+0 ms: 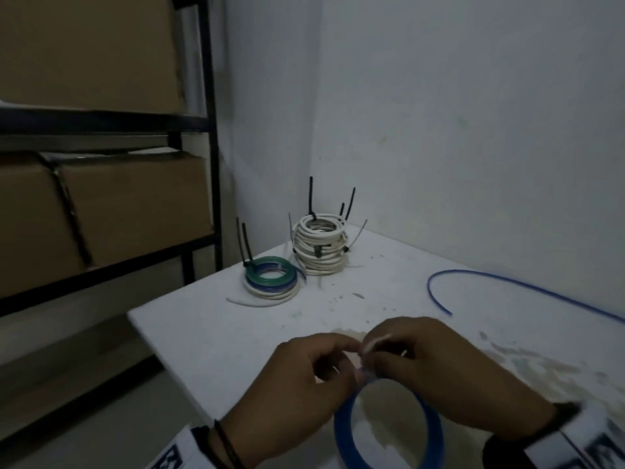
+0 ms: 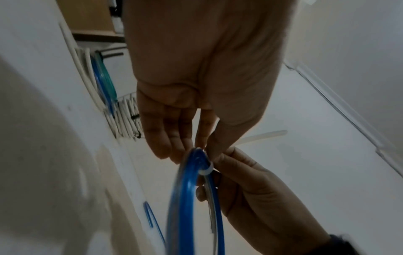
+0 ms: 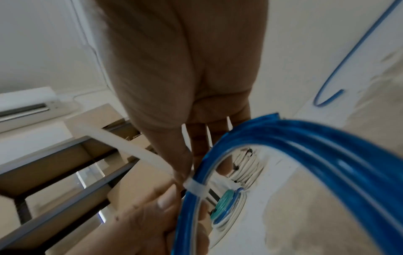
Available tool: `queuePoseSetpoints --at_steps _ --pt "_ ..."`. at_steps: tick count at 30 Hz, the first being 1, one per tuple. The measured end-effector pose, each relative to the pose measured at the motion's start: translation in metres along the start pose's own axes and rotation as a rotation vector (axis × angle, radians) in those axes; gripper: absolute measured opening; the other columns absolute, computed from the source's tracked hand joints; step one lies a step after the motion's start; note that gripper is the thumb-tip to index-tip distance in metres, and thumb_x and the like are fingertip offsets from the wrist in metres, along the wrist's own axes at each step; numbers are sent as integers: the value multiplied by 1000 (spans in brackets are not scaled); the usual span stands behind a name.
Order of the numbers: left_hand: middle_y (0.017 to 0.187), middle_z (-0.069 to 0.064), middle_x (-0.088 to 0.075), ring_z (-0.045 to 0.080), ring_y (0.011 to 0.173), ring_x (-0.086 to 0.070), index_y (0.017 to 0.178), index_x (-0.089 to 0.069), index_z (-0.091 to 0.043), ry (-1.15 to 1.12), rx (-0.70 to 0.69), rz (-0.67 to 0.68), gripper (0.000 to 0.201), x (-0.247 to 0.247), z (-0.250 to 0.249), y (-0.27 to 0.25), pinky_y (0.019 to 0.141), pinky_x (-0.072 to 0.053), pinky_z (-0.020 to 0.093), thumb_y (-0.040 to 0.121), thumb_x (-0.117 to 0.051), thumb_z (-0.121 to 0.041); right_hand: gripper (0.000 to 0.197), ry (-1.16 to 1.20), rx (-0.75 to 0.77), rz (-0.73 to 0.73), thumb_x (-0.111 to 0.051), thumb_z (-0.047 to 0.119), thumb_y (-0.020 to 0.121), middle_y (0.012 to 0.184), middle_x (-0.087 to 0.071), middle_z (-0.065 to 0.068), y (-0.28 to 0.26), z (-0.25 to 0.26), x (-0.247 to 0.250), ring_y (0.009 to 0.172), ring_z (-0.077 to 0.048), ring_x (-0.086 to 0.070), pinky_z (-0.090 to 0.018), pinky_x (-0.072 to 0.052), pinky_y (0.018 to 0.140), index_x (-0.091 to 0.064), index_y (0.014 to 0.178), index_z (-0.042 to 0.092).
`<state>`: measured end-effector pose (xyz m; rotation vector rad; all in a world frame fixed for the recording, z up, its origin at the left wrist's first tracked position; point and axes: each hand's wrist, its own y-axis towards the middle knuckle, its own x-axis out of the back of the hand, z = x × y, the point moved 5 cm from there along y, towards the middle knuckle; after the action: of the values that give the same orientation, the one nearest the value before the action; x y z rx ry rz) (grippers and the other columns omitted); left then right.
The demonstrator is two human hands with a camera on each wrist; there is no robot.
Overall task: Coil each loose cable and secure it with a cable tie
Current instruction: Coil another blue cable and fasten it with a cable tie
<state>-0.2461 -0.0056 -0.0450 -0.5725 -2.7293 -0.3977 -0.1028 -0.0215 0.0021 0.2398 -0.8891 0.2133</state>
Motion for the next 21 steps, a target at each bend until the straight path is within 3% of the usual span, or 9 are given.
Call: queuePoseSetpoints --at_steps 4,6,8,10,12,13,15,18,21 --pt "79 -4 -70 17 73 -69 91 -69 -35 -37 115 -38 19 28 14 -3 67 -58 31 85 -69 -17 17 -55 51 42 -63 20 86 78 -67 8 27 18 -21 76 -1 -59 -19 -48 71 -68 72 28" --pt "80 -3 -70 16 72 -69 96 -66 -28 -63 184 -122 15 41 22 -5 71 -59 34 84 -69 -20 21 -77 26 -51 -62 21 87 70 -61 6 36 19 -22 71 1 -56 -14 -44 64 -60 67 28" --pt "85 2 -69 18 72 -69 102 -64 -24 -201 282 -222 17 52 31 -7 69 -60 36 85 -68 -26 18 -16 -23 -252 -62 20 86 66 -59 6 43 11 -19 67 -1 -54 -11 -41 58 -60 68 20" --pt "91 9 -69 21 73 -69 106 -62 -20 -404 402 -295 25 60 41 -8 66 -60 38 84 -68 -30 15 143 -107 -464 -62 16 85 68 -61 3 51 -6 -18 65 -7 -58 -12 -46 60 -58 71 15" --pt "86 11 -70 20 67 -68 106 -63 -13 -539 439 -337 23 64 49 -4 60 -58 34 86 -67 -22 6 499 -243 -521 -59 10 87 77 -66 -7 63 -24 -29 73 -19 -66 -35 -58 69 -60 86 16" --pt "80 10 -70 19 63 -67 105 -64 -8 -583 421 -365 18 68 52 -1 57 -57 31 88 -64 -15 11 695 -302 -496 -56 6 89 80 -67 -12 70 -29 -39 74 -24 -68 -38 -59 67 -61 93 15" --pt "75 9 -70 16 61 -66 100 -64 -3 -633 368 -452 12 83 57 9 57 -58 28 92 -57 -6 13 946 -360 -465 -54 2 91 75 -68 -14 81 -30 -53 68 -21 -68 -31 -58 61 -65 89 7" --pt "88 11 -69 21 82 -64 96 -65 -6 -557 315 -539 11 117 70 30 82 -55 35 94 -54 -7 17 1116 -346 -503 -54 -1 91 73 -66 -17 102 -23 -66 67 -20 -65 -24 -57 59 -66 79 -3" --pt "116 3 -64 19 109 -57 114 -62 -15 -349 331 -540 21 137 85 52 105 -42 41 95 -55 -18 16 1170 -326 -556 -53 0 92 80 -70 -17 130 -20 -77 72 -20 -67 -25 -58 64 -66 84 -4"
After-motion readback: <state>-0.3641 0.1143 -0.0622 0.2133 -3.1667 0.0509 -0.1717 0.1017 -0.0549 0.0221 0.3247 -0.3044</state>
